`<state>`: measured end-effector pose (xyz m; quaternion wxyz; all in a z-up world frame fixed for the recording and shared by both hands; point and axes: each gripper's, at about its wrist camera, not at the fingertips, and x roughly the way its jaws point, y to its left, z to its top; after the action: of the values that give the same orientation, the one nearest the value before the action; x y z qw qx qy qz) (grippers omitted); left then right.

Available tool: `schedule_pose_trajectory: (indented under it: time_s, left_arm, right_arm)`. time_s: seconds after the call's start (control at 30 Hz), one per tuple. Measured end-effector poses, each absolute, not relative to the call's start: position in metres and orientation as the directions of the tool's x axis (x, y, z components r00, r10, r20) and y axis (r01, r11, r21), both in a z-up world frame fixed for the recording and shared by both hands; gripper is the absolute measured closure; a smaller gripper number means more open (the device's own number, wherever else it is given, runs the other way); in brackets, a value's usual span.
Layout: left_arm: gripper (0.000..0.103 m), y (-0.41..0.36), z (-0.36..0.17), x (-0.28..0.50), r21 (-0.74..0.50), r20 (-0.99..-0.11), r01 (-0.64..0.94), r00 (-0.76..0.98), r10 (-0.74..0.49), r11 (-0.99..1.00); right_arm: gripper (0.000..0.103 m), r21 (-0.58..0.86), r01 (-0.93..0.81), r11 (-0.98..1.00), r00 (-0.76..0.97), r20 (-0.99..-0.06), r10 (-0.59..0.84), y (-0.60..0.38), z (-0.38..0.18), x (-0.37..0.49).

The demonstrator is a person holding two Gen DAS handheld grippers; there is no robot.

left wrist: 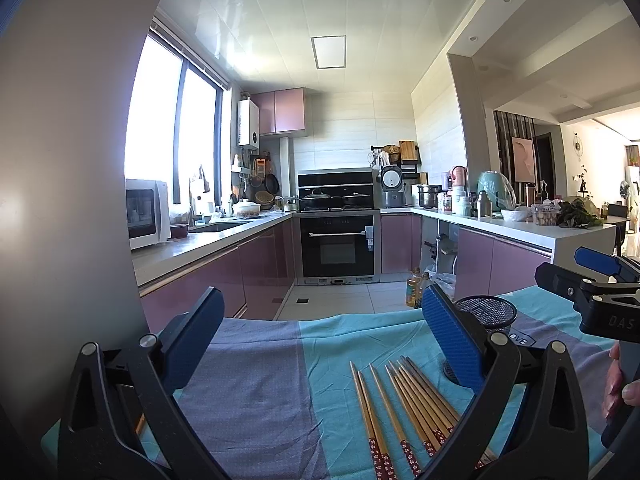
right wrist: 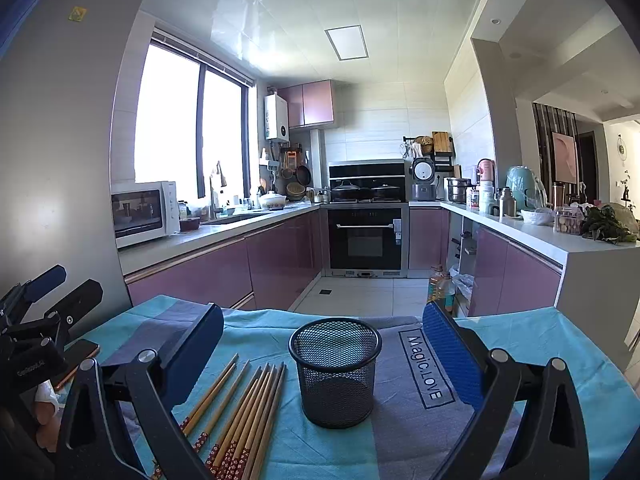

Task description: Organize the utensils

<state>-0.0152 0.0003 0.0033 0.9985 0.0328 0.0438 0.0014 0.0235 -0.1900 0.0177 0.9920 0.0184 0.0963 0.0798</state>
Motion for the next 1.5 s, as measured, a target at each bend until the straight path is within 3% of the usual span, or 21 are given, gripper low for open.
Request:
schedule_pose_trajectory:
  time_s: [1.5]
  left_arm:
    - [0.006,0.0011,0.0045,-0.0197,0.063,-0.075,-0.005,0.997,0.01,0.998]
  right_arm:
    - [0.006,0.059,-0.147,0.987,0.971,-0.181,0.155,-0.1902,0.0171,0.0225]
